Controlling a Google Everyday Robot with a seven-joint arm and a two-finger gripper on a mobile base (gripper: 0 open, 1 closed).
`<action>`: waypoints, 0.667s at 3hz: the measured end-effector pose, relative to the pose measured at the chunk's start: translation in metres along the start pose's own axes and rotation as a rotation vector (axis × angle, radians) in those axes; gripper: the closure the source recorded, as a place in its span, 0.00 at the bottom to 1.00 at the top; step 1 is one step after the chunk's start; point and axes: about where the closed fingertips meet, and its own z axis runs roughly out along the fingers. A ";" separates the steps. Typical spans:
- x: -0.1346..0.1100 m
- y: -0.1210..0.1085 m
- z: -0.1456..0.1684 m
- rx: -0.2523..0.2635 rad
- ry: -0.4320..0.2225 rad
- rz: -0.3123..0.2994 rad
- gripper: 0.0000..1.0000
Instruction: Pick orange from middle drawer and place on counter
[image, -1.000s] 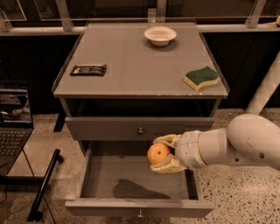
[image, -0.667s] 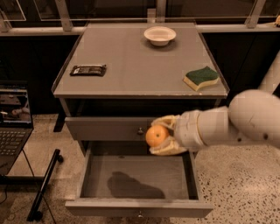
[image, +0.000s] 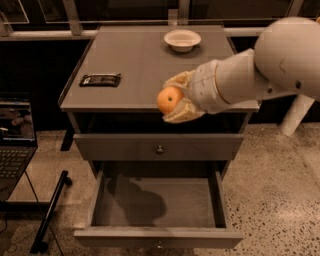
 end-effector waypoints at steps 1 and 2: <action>-0.002 -0.043 0.015 0.014 -0.005 -0.002 1.00; 0.004 -0.071 0.038 0.005 -0.006 0.020 1.00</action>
Offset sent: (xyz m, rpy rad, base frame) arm 0.1330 0.0264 0.0004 0.0313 0.0518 -0.0336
